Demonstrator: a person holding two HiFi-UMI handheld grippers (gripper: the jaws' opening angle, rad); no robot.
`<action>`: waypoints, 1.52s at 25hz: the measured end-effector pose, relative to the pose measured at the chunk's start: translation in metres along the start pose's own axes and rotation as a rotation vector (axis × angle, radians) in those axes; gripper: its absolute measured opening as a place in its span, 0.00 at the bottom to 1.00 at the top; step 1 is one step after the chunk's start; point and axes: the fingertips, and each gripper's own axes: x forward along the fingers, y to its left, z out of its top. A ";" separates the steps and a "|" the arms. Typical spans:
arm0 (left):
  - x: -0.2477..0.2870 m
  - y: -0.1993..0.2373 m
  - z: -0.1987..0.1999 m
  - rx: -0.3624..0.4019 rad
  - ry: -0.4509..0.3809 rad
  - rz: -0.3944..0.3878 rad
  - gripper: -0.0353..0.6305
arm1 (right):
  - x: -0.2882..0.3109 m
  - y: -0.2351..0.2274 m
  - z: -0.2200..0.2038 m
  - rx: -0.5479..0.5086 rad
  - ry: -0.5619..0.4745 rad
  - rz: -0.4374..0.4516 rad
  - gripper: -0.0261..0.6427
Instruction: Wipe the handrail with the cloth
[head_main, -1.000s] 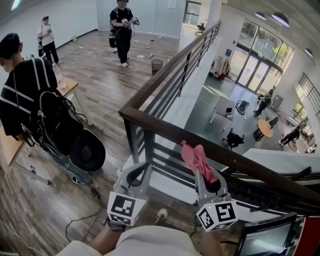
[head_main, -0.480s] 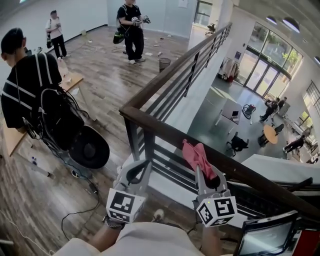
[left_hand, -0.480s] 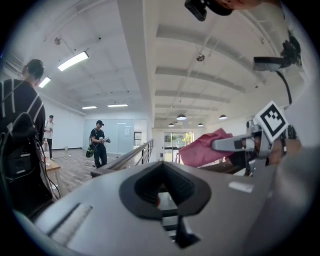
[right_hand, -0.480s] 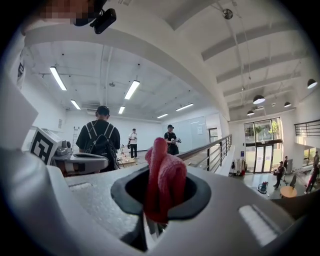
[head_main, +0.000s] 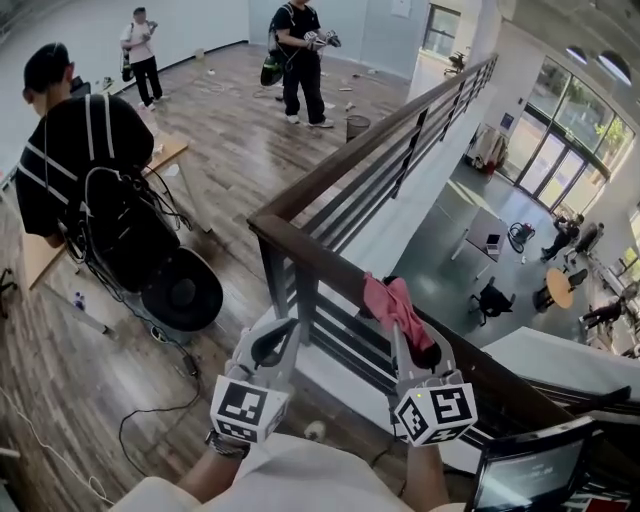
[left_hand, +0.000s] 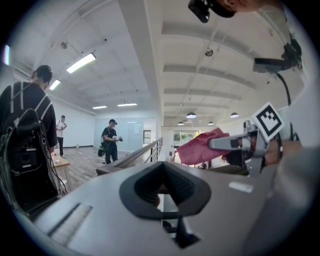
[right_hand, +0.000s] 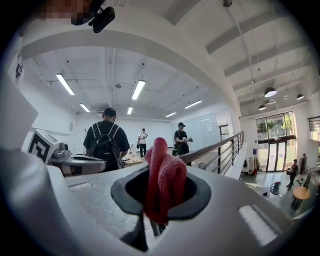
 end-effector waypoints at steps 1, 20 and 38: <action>0.003 0.000 -0.001 -0.001 0.001 -0.001 0.06 | 0.005 -0.003 0.000 0.004 0.002 0.007 0.13; 0.039 0.056 0.000 -0.063 -0.002 -0.036 0.06 | 0.092 0.008 -0.003 0.028 0.058 0.023 0.13; 0.086 0.115 0.007 -0.072 -0.032 -0.159 0.06 | 0.174 0.029 -0.023 -0.126 0.159 -0.056 0.13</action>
